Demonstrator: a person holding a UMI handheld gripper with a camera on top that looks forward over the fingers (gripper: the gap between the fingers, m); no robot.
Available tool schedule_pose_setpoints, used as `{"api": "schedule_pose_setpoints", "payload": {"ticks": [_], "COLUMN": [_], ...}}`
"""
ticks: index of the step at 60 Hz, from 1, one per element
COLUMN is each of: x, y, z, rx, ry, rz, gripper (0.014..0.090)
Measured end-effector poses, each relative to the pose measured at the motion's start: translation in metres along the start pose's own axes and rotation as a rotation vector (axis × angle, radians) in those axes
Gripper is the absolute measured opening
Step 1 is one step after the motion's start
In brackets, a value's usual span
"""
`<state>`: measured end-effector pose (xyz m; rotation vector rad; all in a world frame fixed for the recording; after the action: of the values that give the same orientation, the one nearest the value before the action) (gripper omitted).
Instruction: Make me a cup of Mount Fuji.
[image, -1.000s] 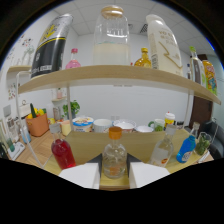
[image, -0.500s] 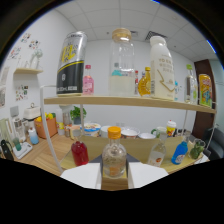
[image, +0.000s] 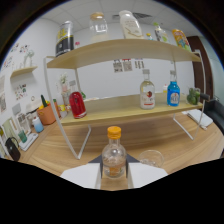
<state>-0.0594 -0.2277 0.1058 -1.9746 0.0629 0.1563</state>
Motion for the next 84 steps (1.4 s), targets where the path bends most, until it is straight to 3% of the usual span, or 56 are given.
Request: {"api": "schedule_pose_setpoints", "payload": {"ticks": [7, 15, 42, 48, 59, 66, 73, 84], "x": [0.005, -0.009, 0.001, 0.005, 0.008, 0.007, -0.002, -0.031], "y": [0.013, 0.004, -0.039, -0.04, -0.038, -0.04, -0.061, -0.115], "z": [0.003, 0.006, 0.003, 0.002, 0.003, 0.0, -0.015, -0.042], "rx": [-0.049, -0.09, 0.013, 0.024, 0.036, 0.028, 0.048, 0.195], "ry": [-0.029, -0.134, -0.429, -0.459, -0.459, -0.412, -0.332, -0.219], "rz": [0.25, 0.652, 1.692, 1.807, 1.854, 1.755, 1.407, 0.725], "gripper": [0.0349, 0.035, 0.0347, 0.0347, 0.0347, 0.0348, 0.0348, 0.0349]}}
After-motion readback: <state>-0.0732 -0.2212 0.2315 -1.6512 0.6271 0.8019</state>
